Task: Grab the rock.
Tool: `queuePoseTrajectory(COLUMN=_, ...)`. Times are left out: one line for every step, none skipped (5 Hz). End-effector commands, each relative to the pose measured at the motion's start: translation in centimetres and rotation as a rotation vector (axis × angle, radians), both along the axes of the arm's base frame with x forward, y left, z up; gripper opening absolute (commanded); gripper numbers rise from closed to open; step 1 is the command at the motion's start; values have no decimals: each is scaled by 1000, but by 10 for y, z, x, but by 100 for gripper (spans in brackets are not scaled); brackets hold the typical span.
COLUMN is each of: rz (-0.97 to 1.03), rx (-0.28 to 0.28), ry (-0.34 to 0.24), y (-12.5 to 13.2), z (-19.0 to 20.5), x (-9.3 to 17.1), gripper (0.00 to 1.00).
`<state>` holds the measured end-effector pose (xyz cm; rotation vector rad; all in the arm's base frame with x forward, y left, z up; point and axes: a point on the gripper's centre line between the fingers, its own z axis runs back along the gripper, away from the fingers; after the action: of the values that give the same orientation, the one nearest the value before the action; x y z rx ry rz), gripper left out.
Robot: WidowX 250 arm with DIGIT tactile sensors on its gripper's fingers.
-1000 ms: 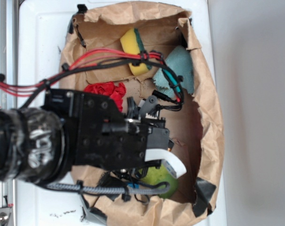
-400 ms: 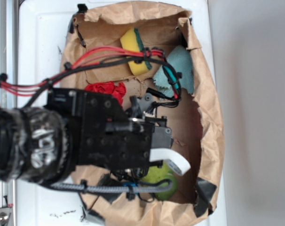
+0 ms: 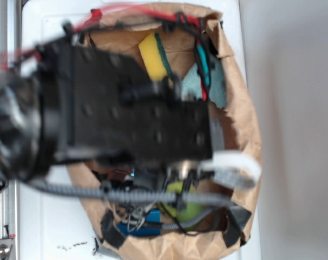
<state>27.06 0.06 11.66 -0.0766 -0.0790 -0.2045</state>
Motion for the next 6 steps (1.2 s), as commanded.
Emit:
queuePoseTrajectory(rz=103, rx=-53, ry=-106, y=35, z=48, x=12, gripper=0)
queuePoseTrajectory(rz=123, rx=-59, ry=-142, y=38, z=59, x=11, gripper=0)
queuePoseTrajectory(rz=177, rx=-15, ry=-194, y=33, z=73, x=4, gripper=0)
queuePoseTrajectory(rz=207, rx=40, ry=-227, y=21, z=76, x=-1, gripper=0)
queuePoseTrajectory(rz=226, rx=100, ry=-249, y=12, z=72, x=-3, gripper=0)
queuePoseTrajectory(rz=251, rx=128, ry=-253, y=12, z=74, x=-3, gripper=0)
